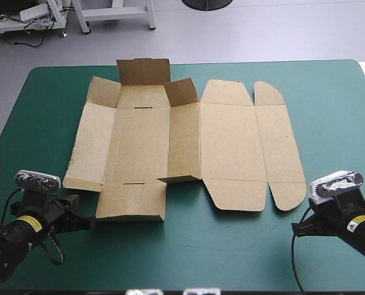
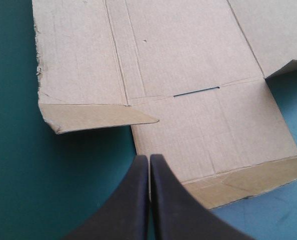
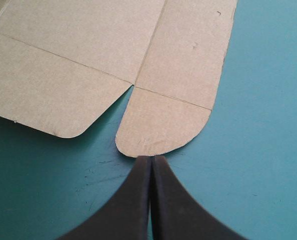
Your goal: Fold the box
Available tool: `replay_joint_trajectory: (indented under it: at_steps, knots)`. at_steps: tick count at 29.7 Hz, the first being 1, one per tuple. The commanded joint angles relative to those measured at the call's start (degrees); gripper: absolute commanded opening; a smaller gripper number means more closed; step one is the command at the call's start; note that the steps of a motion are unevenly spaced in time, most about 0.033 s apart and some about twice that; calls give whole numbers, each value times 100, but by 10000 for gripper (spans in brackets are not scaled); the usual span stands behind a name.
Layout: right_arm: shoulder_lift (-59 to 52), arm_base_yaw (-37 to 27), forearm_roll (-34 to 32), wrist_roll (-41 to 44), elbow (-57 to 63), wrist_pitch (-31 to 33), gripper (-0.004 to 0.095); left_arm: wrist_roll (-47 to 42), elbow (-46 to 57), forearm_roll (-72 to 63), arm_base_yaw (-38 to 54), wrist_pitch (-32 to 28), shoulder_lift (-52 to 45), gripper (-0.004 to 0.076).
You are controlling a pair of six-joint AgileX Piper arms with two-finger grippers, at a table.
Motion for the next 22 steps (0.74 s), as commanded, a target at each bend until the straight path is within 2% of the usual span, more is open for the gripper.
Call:
replay_joint_trajectory:
  at_steps: [1, 6, 11, 13, 17, 22]
  knots:
    - [38, -39, 64, 3, -196, -301, -25, 5, -156, -79, 7, -309, 24, -6]
    - [38, -39, 74, 18, -196, -293, -25, 92, -156, -660, 7, -386, 24, -5]
    - [38, -39, 87, 18, -196, -316, -25, 1377, -303, -2095, 7, -598, 290, -5]
    - [38, -39, 87, 18, -196, -316, -25, 1638, -472, -2186, 7, -696, 588, -5]
    - [38, -39, 98, 18, -196, -339, -25, 1582, -1020, -1627, 7, -926, 1452, -4]
    - [38, -39, 98, 18, -196, -355, -25, 1666, -1864, -1591, 7, -617, 2772, 24]
